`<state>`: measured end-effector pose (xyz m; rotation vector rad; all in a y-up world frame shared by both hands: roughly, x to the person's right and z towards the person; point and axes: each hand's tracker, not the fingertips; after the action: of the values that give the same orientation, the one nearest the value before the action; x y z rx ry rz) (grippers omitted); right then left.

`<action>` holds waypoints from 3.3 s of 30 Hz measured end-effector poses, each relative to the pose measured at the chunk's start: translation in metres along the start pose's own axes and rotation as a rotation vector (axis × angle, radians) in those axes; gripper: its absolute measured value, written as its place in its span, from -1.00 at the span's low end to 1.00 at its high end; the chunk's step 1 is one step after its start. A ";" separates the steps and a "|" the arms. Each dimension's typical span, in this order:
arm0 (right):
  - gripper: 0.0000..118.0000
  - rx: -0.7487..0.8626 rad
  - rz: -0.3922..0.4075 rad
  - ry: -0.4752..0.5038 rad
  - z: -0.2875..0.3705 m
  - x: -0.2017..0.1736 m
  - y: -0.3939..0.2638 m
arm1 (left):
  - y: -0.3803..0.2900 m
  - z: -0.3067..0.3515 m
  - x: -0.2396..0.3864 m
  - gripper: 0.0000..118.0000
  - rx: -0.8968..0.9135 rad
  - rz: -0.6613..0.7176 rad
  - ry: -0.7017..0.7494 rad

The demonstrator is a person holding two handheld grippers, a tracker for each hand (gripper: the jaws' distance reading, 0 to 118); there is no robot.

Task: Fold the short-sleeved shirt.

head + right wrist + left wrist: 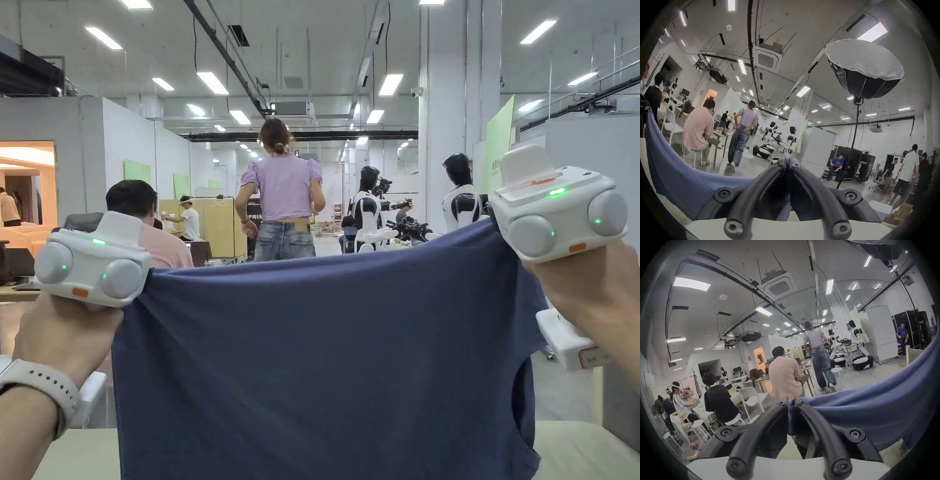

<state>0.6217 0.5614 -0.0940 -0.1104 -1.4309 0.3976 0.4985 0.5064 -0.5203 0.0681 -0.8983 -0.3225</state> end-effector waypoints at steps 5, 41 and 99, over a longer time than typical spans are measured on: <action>-0.95 -0.099 0.001 0.037 0.004 -0.022 -0.063 | -0.065 -0.008 0.025 -0.95 -0.102 -0.027 -0.034; 0.38 -0.824 -0.010 0.312 0.327 -0.068 -0.397 | -0.435 0.254 0.013 0.56 -0.522 0.058 -0.241; -0.95 -0.934 -0.405 0.476 0.343 -0.010 -0.477 | -0.427 0.252 -0.001 -0.96 -0.634 0.188 -0.382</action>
<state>0.3820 0.0589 0.0946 -0.6134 -1.0250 -0.6210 0.1966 0.1205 -0.4455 -0.6791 -1.1320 -0.4399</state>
